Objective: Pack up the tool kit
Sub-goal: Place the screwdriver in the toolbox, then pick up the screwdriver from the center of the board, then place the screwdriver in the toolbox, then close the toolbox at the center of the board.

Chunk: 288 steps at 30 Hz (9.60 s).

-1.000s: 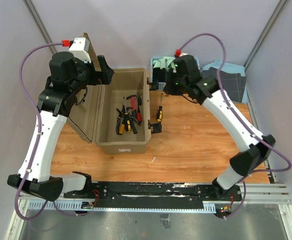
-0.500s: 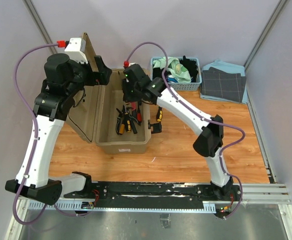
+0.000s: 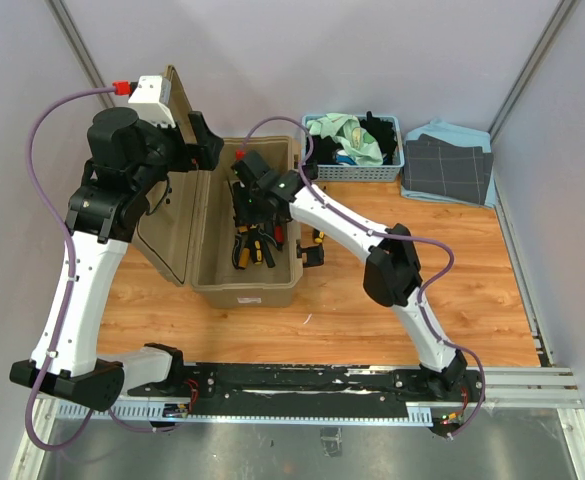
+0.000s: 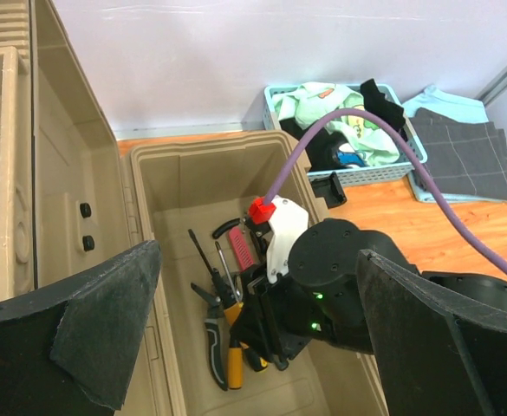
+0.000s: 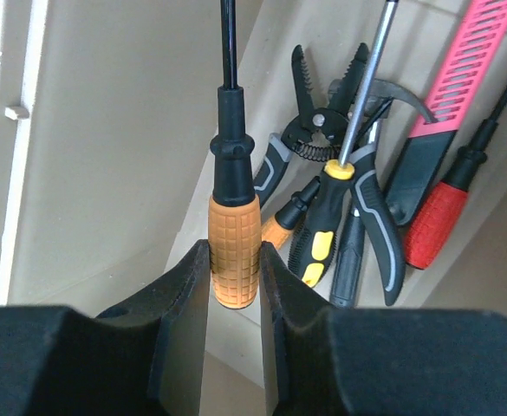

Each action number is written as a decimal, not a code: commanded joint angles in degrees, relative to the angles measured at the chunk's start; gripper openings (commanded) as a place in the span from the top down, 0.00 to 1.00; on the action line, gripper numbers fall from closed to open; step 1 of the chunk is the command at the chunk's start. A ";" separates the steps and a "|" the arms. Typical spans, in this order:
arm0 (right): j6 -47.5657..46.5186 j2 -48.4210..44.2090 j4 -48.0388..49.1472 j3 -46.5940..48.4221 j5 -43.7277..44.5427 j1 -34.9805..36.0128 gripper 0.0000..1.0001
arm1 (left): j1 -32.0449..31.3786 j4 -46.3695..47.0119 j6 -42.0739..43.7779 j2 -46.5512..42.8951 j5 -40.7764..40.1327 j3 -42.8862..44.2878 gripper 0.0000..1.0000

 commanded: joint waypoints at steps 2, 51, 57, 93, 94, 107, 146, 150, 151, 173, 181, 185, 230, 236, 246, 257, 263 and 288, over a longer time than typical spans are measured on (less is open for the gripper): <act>2.30 3.25 1.87 3.06 -2.89 1.44 0.99 | 0.29 2.43 0.12 -0.99 -0.90 0.07 0.01; -1.09 -4.23 3.06 -0.09 0.94 -4.81 0.31 | 0.39 3.02 -0.03 -1.10 -0.55 -0.55 0.01; -2.29 -15.09 4.96 -1.98 3.08 -13.56 0.28 | 0.39 3.52 -0.22 -0.55 0.21 -0.37 0.01; 2.06 -8.66 -2.55 -24.60 6.46 -18.98 0.20 | 0.39 3.02 -2.00 1.97 2.90 1.28 0.01; 2.14 -8.09 -2.51 -24.06 6.52 -18.91 0.20 | 0.38 3.05 -2.03 1.96 2.90 1.30 0.01; 2.18 -0.39 -5.36 -20.00 7.89 -18.80 0.25 | 0.38 3.05 -2.08 2.57 2.79 1.74 0.01; -9.20 -38.78 -13.46 -31.40 14.44 -27.35 0.96 | 0.38 3.52 -1.16 2.14 1.45 0.44 0.01; -9.34 -35.58 -14.55 -19.17 12.67 -24.65 0.96 | 0.40 3.71 -1.32 2.08 1.63 0.33 0.01; -9.21 -34.16 -14.70 -15.87 12.88 -23.46 0.96 | 0.38 3.74 -1.40 2.05 1.64 0.33 0.01; -4.64 -1.15 -9.35 9.94 12.95 0.10 0.95 | 0.38 3.91 -1.28 -0.24 1.23 1.33 0.01; -4.17 2.38 -7.74 6.88 12.30 1.25 0.95 | 0.40 3.73 -1.38 -0.58 1.04 1.39 0.01; -1.88 4.26 -7.13 6.46 9.54 1.33 0.95 | 0.38 3.82 -1.42 -0.48 1.03 1.39 0.01; -7.00 -1.93 0.22 3.22 11.69 3.19 0.01 | 0.38 11.30 10.69 2.30 -9.21 10.48 0.01; -9.61 -13.05 2.00 -3.49 18.74 1.06 0.02 | 0.61 18.66 18.85 2.05 -16.79 9.66 0.01; -10.09 -30.34 4.43 -18.14 26.41 -5.52 0.02 | 10.23 21.12 19.26 2.51 -21.77 4.67 0.01; -10.06 -37.84 4.35 -25.19 27.14 -11.02 0.02 | 26.68 18.36 11.81 5.53 -6.49 2.41 0.01; -10.27 -39.21 4.31 -26.68 26.32 -12.93 0.02 | 28.37 12.73 16.05 7.56 3.38 -0.19 0.01; -6.56 -45.29 3.35 -36.38 24.26 -17.83 0.02 | 28.04 5.24 13.05 11.16 27.12 1.00 0.01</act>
